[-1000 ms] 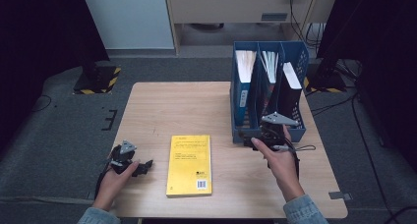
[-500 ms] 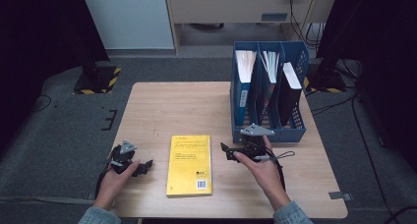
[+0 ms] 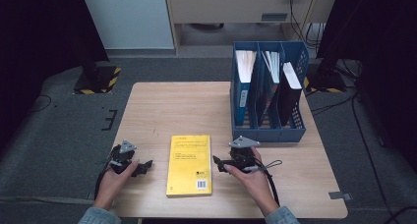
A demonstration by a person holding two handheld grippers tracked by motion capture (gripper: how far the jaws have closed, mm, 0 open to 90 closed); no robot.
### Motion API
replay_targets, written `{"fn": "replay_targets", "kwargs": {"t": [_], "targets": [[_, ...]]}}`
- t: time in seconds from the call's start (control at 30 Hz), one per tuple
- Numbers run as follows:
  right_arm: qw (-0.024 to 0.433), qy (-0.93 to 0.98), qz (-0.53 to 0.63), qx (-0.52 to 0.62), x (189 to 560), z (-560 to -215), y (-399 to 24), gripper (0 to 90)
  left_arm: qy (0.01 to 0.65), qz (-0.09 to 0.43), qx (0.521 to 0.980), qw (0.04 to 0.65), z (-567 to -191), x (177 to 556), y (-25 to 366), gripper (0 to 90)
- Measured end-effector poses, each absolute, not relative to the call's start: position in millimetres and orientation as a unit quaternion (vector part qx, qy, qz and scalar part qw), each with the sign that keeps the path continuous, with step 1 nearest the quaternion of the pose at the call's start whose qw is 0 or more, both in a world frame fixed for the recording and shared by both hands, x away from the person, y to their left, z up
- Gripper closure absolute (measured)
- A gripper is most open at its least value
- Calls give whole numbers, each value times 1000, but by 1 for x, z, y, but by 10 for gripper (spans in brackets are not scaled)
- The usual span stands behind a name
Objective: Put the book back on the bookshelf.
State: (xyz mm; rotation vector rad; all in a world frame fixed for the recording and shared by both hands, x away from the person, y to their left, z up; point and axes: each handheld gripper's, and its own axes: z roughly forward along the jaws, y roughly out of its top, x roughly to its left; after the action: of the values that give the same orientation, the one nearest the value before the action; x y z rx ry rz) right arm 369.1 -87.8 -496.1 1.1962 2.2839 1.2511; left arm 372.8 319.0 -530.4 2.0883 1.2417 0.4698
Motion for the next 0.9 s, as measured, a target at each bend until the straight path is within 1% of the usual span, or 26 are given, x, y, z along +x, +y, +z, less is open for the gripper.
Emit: {"fn": "replay_targets", "kwargs": {"t": [0.03,0.1,0.23,0.3,0.4,0.47,0.57,0.73,0.9], "targets": [[133,794,430,407,367,-498,-84,195,472,178,798,331,-527,372,317,40],[133,800,428,399,365,-499,-81,195,467,176,800,333,-525,371,315,46],[125,808,424,390,362,-502,-75,174,450,171,806,344,-517,367,303,56],[118,811,425,385,359,-505,-70,176,437,164,809,358,-509,362,290,67],[108,814,424,383,357,-508,-64,181,426,140,810,377,-504,357,270,88],[104,815,425,380,356,-510,-59,186,407,139,820,377,-502,354,256,104],[105,823,416,373,353,-514,-53,182,393,126,833,369,-507,351,243,104],[92,831,406,368,352,-519,-47,179,385,118,843,356,-514,349,231,97],[85,835,401,368,350,-523,-43,174,386,109,844,356,-518,349,228,81]]}}
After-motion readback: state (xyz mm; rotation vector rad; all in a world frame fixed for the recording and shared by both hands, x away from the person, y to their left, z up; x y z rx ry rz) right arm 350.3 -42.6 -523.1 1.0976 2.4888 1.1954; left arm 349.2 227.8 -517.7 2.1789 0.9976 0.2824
